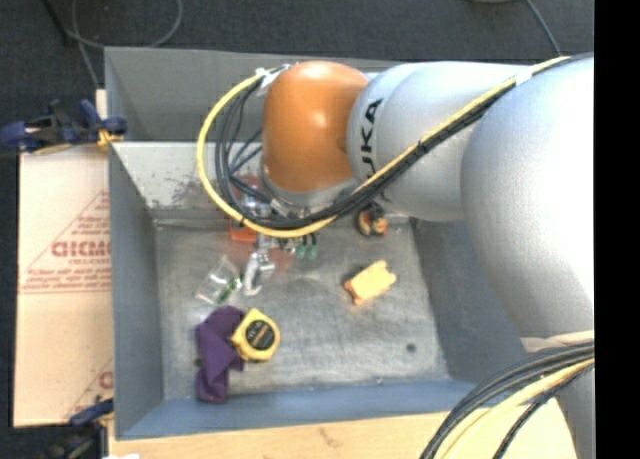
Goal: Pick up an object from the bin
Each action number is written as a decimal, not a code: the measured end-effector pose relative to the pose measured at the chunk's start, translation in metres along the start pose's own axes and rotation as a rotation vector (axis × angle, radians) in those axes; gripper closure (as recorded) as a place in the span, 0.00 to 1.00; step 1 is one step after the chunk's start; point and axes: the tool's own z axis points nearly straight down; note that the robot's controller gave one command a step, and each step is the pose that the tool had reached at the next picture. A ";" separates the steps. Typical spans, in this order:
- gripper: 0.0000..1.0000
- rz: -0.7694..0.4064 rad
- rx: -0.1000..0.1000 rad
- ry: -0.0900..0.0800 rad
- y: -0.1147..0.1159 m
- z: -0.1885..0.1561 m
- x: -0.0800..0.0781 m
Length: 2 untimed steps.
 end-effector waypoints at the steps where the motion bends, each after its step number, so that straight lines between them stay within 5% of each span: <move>1: 0.00 -0.121 -0.001 -0.005 0.005 -0.033 -0.027; 2: 0.00 -0.187 -0.001 -0.011 0.002 -0.049 -0.032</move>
Offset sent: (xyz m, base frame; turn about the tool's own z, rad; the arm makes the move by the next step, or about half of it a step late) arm 0.0365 -0.0013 0.0203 -0.3903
